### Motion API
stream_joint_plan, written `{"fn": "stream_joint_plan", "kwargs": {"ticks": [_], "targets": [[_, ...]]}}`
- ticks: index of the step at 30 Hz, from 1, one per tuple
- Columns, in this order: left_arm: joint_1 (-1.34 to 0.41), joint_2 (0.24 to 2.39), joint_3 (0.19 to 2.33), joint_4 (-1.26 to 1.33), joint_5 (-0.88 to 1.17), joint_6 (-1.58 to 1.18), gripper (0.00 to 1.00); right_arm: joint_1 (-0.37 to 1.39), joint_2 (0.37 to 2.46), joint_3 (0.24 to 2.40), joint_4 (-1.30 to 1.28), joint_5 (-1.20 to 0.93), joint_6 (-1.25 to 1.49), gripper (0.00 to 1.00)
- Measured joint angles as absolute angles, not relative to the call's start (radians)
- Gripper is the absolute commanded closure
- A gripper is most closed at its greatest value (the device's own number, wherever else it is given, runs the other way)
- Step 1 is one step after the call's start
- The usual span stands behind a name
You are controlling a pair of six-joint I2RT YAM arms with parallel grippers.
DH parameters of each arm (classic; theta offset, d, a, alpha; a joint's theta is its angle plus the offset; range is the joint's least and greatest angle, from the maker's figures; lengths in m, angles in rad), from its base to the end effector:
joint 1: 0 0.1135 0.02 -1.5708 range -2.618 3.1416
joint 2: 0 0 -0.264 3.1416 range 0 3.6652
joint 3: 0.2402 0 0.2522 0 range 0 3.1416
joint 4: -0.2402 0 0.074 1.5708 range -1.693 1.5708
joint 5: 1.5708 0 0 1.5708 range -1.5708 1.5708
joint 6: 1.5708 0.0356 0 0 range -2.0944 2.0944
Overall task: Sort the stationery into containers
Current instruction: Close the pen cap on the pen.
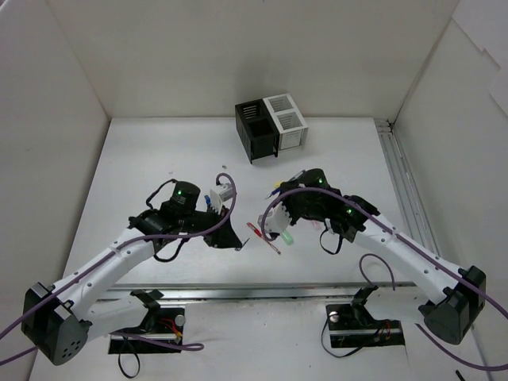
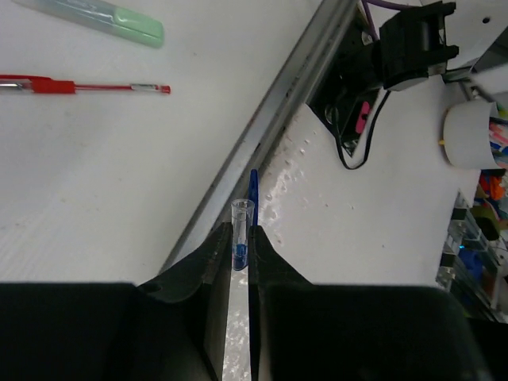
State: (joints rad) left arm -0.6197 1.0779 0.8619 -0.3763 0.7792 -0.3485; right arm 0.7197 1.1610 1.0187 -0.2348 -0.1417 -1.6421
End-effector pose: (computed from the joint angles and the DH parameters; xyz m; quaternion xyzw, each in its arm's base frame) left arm 0.1724 -0.1537 0.2967 0.2873 0.7849 -0.4991 0.2288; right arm 0.1978 0.1800 0.3401 -0.7782 0.2768 -0.1971 0.5281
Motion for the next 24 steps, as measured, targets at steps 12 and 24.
{"fn": "stream_joint_plan", "kwargs": {"ticks": [12, 24], "targets": [[-0.62, 1.151, 0.932, -0.421, 0.857, -0.371, 1.0, 0.815, 1.167, 1.0, -0.435, -0.321, -1.736, 1.0], [-0.62, 1.233, 0.961, -0.419, 0.894, -0.368, 1.0, 0.873, 1.282, 1.095, -0.448, -0.265, -1.65, 1.0]]}}
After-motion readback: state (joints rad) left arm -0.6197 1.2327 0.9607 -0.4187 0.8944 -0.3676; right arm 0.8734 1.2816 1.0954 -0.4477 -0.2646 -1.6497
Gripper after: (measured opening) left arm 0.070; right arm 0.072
